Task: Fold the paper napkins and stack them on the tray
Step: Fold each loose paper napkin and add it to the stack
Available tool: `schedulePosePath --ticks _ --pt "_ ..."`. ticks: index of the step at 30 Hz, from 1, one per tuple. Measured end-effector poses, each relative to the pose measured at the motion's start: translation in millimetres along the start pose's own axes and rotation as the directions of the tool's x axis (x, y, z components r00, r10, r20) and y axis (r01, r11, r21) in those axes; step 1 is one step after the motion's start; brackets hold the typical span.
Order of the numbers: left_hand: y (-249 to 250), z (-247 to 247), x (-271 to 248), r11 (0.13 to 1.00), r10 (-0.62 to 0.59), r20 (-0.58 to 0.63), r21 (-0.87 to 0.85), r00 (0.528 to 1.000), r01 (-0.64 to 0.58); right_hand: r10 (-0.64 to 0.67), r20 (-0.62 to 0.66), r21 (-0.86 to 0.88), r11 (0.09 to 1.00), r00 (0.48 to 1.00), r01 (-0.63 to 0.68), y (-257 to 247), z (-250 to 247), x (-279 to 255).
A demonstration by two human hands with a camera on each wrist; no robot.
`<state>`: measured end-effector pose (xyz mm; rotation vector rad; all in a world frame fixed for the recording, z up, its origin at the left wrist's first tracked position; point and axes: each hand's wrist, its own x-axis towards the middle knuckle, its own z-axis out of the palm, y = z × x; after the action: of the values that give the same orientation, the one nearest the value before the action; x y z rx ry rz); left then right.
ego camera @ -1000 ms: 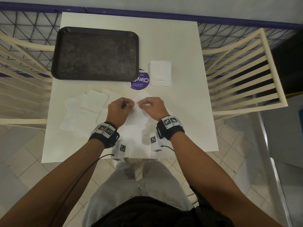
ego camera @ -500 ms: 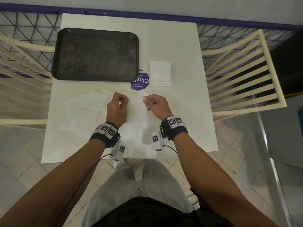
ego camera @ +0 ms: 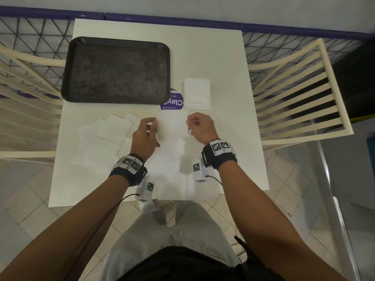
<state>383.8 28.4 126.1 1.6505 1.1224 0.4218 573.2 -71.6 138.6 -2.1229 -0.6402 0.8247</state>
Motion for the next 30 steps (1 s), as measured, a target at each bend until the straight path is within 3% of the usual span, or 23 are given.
schedulePosePath --ticks 4,7,17,26,30 --pt "-15 4 -1 0.995 -0.038 0.158 0.092 0.987 0.024 -0.015 -0.115 -0.065 0.998 0.993 0.007 -9 -29 38" --pt "-24 7 -4 0.993 -0.092 0.199 0.094 0.976 0.075 -0.003 -0.180 -0.099 0.995 0.984 -0.015 -13 -47 68" --pt "-32 11 3 0.980 -0.182 0.189 0.111 0.965 0.164 0.066 -0.273 -0.149 0.983 0.960 -0.109 -3 -64 130" --pt "-35 15 10 0.979 -0.182 0.189 0.127 0.965 0.160 0.081 -0.263 -0.183 0.974 0.962 -0.132 5 -57 144" --pt "-34 17 9 0.979 -0.181 0.184 0.127 0.966 0.159 0.128 -0.317 -0.114 0.979 0.940 -0.172 9 -58 137"
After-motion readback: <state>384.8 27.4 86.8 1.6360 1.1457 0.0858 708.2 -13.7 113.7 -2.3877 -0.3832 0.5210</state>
